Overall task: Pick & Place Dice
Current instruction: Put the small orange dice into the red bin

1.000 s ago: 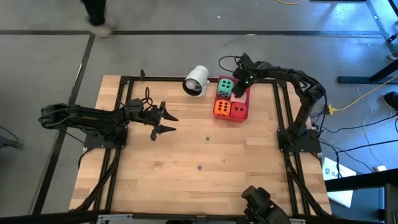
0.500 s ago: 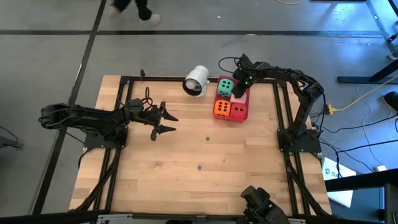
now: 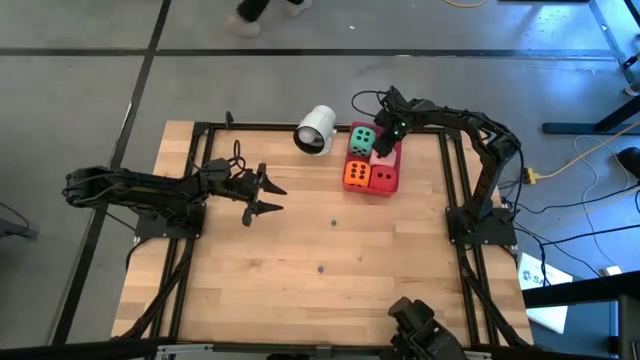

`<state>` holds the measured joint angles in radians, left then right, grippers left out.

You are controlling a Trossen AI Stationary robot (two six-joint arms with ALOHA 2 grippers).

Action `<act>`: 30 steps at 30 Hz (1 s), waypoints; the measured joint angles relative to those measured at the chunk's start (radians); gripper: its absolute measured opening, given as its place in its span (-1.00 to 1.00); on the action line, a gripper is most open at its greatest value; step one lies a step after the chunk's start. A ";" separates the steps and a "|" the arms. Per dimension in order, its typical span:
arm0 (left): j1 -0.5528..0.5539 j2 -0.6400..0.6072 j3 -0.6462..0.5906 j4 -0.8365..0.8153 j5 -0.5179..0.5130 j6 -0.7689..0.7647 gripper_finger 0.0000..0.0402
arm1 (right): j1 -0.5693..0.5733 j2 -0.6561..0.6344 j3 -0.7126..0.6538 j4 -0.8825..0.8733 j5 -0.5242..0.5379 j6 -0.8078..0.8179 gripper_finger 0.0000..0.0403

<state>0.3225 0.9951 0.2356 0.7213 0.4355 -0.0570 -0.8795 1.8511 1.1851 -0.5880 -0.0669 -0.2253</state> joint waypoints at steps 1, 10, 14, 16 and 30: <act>0.000 0.000 0.000 0.000 0.000 0.000 0.04 | -0.003 0.000 0.000 0.000 0.000 0.000 -0.42; 0.000 0.000 0.000 0.000 0.000 -0.001 0.04 | -0.023 0.000 0.000 0.000 0.000 0.001 -0.15; 0.000 0.000 0.000 0.000 0.000 -0.001 0.04 | -0.024 0.000 0.000 0.005 0.000 0.001 -0.06; 0.000 0.000 0.000 0.000 0.000 -0.001 0.04 | -0.024 0.000 0.000 0.007 0.000 0.001 -0.02; 0.000 0.000 0.000 0.000 0.000 -0.001 0.04 | -0.024 -0.056 -0.001 0.009 -0.031 0.005 0.04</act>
<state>0.3225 0.9950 0.2355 0.7212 0.4355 -0.0578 -0.9039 1.7952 1.1839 -0.5789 -0.0980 -0.2203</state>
